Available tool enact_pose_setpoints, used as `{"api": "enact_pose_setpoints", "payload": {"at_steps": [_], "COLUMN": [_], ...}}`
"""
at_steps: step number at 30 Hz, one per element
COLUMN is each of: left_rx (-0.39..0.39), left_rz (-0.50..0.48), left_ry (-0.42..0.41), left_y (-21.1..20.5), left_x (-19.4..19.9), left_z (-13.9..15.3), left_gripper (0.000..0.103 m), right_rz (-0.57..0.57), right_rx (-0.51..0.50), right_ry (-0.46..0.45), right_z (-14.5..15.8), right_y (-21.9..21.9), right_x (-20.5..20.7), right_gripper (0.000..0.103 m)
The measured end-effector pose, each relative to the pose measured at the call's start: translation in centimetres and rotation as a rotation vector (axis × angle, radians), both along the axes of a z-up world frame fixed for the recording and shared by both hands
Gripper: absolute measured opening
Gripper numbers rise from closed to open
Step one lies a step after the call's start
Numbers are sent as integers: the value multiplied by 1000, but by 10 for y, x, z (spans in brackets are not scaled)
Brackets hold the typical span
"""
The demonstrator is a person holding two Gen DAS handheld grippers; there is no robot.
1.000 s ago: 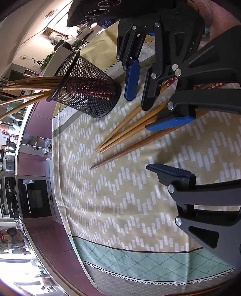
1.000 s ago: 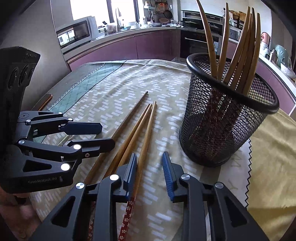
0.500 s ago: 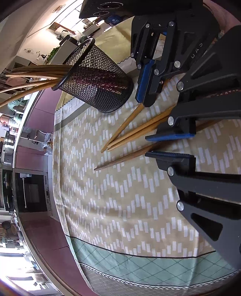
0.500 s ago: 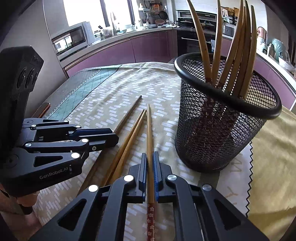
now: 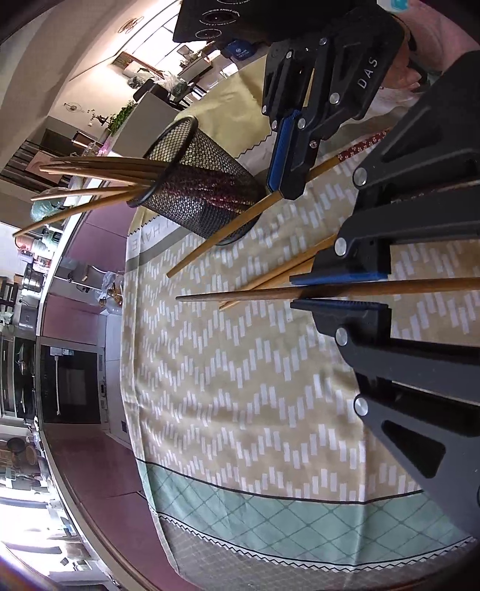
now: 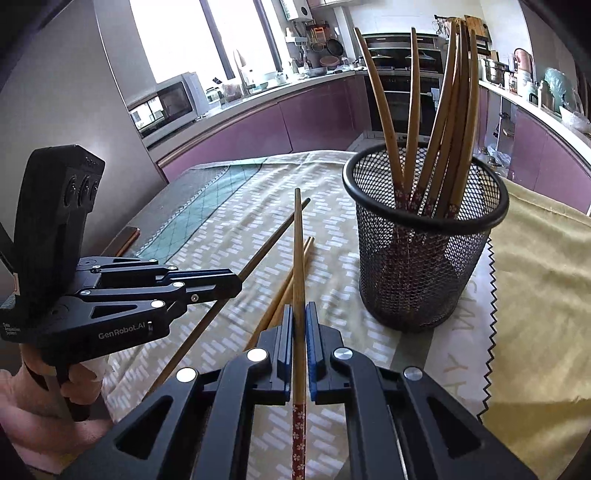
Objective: Organize utensils
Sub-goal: 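Raise the left tool's chopstick into the mesh cup while the right tool inserts its own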
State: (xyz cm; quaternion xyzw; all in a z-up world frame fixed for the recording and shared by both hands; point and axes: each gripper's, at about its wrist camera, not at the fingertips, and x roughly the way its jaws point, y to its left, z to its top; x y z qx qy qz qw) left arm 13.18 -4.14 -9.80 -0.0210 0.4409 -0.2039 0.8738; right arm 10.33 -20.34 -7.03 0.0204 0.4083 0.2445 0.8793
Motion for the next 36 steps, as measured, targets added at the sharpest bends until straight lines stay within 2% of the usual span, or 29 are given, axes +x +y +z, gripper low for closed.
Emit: {"api": "enact_pose_setpoints", "payload": {"at_steps": [15, 18, 26, 36], "left_rx": [-137, -147, -202, -245], "left_rz": [-92, -86, -99, -150], "left_ry": [-170, -210, -293, -342], "left_y": [14, 17, 14, -11], "left_x": [-41, -45, -38, -22], "left_z": [86, 102, 139, 174], "left_gripper": [8, 8, 8, 8], "right_rz": [-52, -61, -86, -110], "right_rx": [134, 151, 167, 178], "right_ry": [-128, -156, -232, -307], "right_z": [55, 63, 86, 116], "right_y": [-51, -56, -60, -75], "right_x": [-21, -20, -14, -1], "right_gripper": [6, 6, 6, 6]}}
